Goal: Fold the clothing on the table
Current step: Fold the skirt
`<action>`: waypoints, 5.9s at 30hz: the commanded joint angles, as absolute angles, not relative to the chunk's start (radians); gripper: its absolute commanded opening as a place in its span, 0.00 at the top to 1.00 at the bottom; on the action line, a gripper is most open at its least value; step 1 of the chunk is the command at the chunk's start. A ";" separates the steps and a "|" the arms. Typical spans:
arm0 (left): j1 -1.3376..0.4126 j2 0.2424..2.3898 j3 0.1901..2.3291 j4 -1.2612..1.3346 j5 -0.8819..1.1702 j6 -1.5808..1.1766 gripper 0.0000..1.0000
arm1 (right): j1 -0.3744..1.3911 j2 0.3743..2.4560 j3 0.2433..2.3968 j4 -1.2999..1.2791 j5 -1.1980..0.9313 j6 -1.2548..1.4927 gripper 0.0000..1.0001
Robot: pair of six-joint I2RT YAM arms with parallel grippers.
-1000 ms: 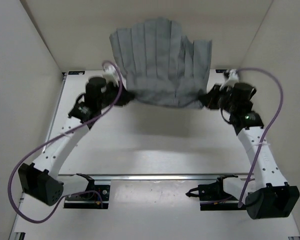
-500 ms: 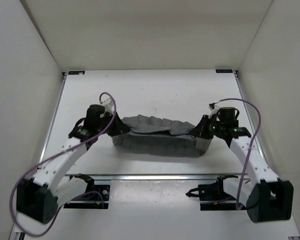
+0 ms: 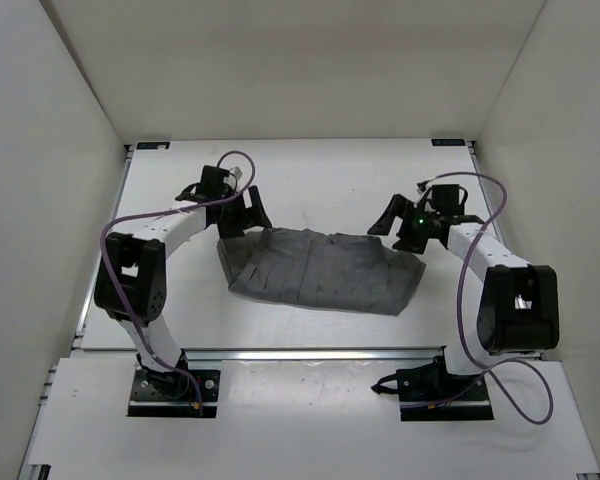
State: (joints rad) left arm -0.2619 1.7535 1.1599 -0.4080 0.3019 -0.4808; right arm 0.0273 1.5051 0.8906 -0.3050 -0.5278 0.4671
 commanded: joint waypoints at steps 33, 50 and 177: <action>-0.454 1.388 0.772 -0.460 -0.120 -0.324 0.06 | 0.133 1.298 0.686 -0.561 -0.111 0.462 0.11; -0.486 1.563 0.830 -0.445 -0.117 -0.322 0.25 | 0.158 1.529 0.785 -0.546 -0.078 0.422 0.79; -0.275 1.172 1.014 -0.549 0.066 -0.316 0.01 | -0.050 1.151 1.080 -0.502 -0.353 0.146 0.01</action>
